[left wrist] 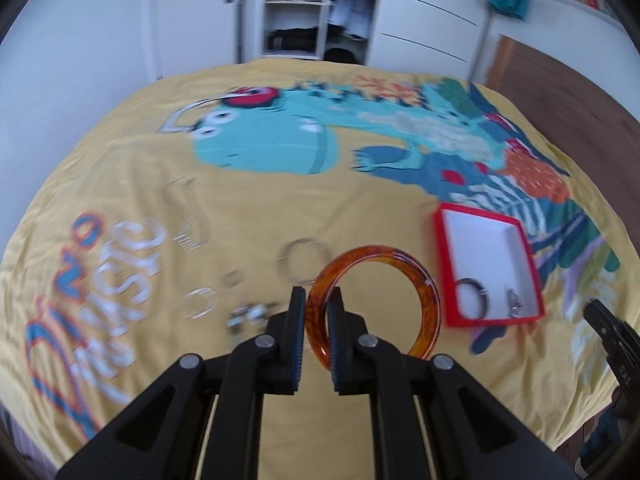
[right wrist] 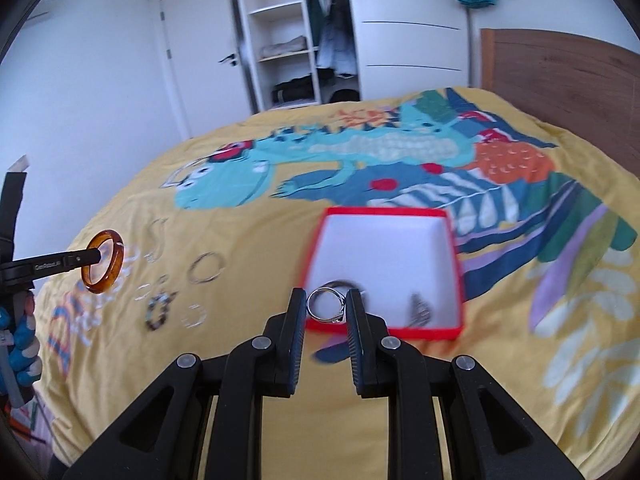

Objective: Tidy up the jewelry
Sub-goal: 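Carry the amber bangle and silver ring into the red box and release both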

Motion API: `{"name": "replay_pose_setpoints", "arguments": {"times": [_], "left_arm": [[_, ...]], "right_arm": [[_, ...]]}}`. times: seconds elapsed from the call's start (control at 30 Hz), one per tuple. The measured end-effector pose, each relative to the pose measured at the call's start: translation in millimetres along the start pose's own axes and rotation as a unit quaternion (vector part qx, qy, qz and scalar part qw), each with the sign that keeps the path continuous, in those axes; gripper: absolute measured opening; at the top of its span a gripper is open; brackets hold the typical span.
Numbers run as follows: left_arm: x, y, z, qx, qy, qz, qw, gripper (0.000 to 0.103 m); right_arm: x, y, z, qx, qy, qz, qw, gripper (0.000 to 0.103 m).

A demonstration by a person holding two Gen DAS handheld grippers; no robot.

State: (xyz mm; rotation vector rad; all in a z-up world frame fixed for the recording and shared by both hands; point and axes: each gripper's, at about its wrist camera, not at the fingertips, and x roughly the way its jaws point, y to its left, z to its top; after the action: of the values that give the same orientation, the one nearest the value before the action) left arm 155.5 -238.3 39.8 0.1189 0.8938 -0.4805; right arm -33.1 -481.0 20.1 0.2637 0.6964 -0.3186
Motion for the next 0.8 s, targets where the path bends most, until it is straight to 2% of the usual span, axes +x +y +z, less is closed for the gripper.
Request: {"name": "replay_pose_setpoints", "arguments": {"times": [0.2, 0.4, 0.6, 0.8], "left_arm": [[60, -86, 27, 0.051, 0.018, -0.029, 0.9981, 0.009], [124, -148, 32, 0.089, 0.044, -0.037, 0.9943, 0.009], [176, -184, 31, 0.115, 0.067, -0.030, 0.9907, 0.009], [207, -198, 26, 0.137, 0.088, -0.016, 0.9865, 0.010]], "right_arm": [[50, -50, 18, 0.016, 0.013, -0.025, 0.999, 0.020], [108, -85, 24, 0.006, 0.045, -0.039, 0.998, 0.020], [152, -106, 20, -0.010, 0.081, -0.032, 0.996, 0.020], [177, -113, 12, -0.032, 0.106, -0.020, 0.994, 0.020]]}}
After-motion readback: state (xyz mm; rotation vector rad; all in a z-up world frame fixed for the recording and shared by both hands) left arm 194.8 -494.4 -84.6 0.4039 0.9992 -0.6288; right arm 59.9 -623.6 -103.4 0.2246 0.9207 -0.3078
